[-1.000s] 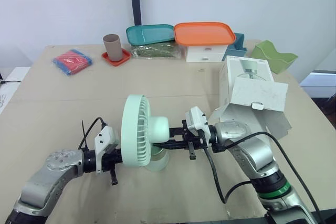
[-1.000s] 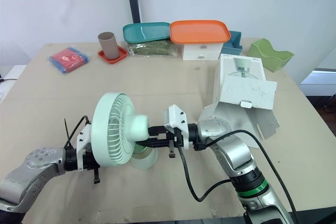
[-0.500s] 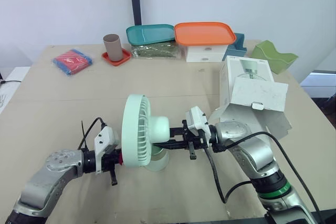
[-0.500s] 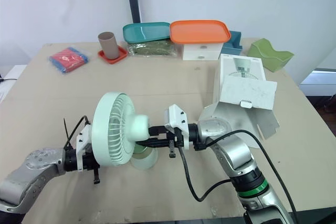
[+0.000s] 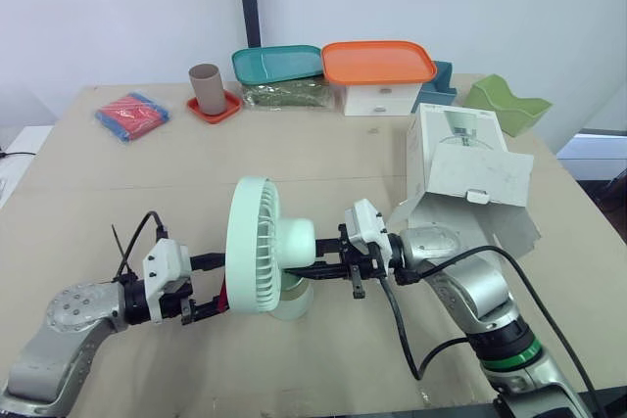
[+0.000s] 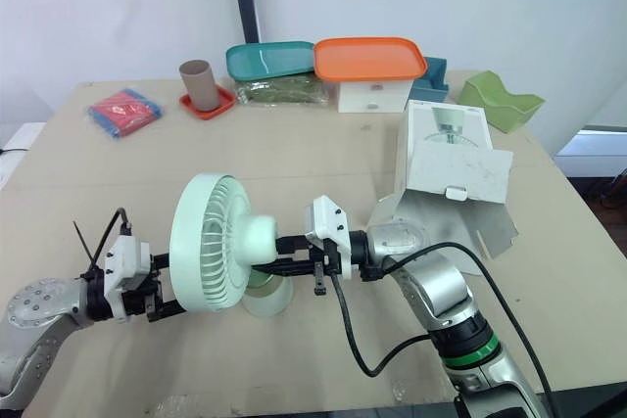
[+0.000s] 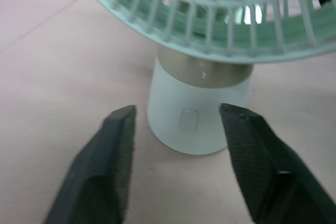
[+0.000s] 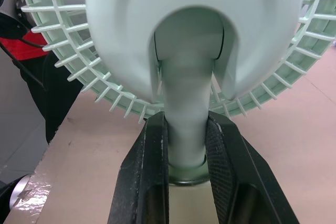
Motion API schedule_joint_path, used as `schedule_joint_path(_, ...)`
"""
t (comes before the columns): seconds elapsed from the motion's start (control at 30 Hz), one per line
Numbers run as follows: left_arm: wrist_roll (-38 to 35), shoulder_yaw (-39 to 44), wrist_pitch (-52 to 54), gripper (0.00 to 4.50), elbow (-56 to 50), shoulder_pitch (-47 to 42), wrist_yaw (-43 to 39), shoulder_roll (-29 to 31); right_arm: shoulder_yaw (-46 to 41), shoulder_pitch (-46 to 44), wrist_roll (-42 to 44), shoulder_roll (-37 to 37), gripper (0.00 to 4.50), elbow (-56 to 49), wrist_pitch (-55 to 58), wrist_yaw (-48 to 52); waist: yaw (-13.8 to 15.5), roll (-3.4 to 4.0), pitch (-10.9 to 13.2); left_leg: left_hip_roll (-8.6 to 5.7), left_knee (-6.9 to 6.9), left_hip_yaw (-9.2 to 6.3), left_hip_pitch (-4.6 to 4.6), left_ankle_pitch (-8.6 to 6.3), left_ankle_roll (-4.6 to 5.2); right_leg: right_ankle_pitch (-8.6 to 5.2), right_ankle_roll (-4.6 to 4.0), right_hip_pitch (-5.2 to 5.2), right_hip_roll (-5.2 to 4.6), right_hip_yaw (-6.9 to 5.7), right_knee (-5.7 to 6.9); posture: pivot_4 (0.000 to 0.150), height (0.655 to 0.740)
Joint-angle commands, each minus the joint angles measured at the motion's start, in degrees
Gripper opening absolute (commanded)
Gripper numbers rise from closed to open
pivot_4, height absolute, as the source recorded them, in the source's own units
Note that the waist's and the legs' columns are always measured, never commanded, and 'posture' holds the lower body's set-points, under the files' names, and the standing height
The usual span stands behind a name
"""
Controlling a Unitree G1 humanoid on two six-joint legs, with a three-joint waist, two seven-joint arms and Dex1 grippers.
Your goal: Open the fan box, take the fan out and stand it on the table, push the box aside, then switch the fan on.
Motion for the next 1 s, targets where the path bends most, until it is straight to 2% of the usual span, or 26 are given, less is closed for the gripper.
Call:
schedule_joint_path(0.03, -1.37, 2.92, -2.04, 4.26, 1.01, 1.34, -0.38, -0.12, 0.59, 0.01, -0.33, -0.84, 0.50, 0.26, 0.86, 0.38, 0.00, 0.00, 0.00, 0.00, 0.00, 0.00, 0.00, 0.00, 0.00, 0.00, 0.00, 0.00, 0.00, 0.00, 0.00, 0.150, 0.7400)
schedule_joint_path(0.07, -1.12, 3.09, -2.90, 4.41, 1.41, 1.38, -0.47, -0.23, 0.31, -0.17, 0.03, -0.66, 0.50, 0.14, 1.07, 0.20, 0.01, 0.00, 0.00, 0.00, 0.00, 0.00, 0.00, 0.00, 0.00, 0.00, 0.00, 0.00, 0.00, 0.00, 0.00, 0.150, 0.7400)
schedule_joint_path(0.37, -1.13, 3.44, -6.23, 4.41, 1.59, 2.25, -0.53, -0.83, -5.46, -9.73, 5.80, 1.27, 0.50, 2.74, 6.42, -1.60, -0.06, 0.01, 0.06, 0.00, 0.00, 0.01, -0.09, 0.00, 0.00, 0.02, -0.03, -0.11, 0.00, 0.00, 0.00, 0.150, 0.7400)
schedule_joint_path(0.57, -1.09, 3.23, -6.87, 4.41, 0.94, 2.02, 0.57, -1.57, -7.08, -16.82, 4.70, 2.69, 0.50, 13.47, 4.17, 1.08, -0.05, 0.01, 0.06, 0.02, -0.02, 0.00, -0.12, -0.01, 0.02, 0.02, -0.04, -0.15, 0.00, -0.03, -0.01, 0.150, 0.7400)
schedule_joint_path(1.0, -1.47, 1.75, -4.94, 4.41, -1.72, 1.02, 4.27, -2.63, -6.37, -27.53, -2.52, 7.88, 0.50, 38.91, -10.22, 9.62, -0.15, 0.03, 0.08, 0.05, -0.03, 0.05, -0.14, -0.02, 0.03, 0.07, -0.12, -0.22, -0.01, -0.03, 0.00, 0.150, 0.7400)
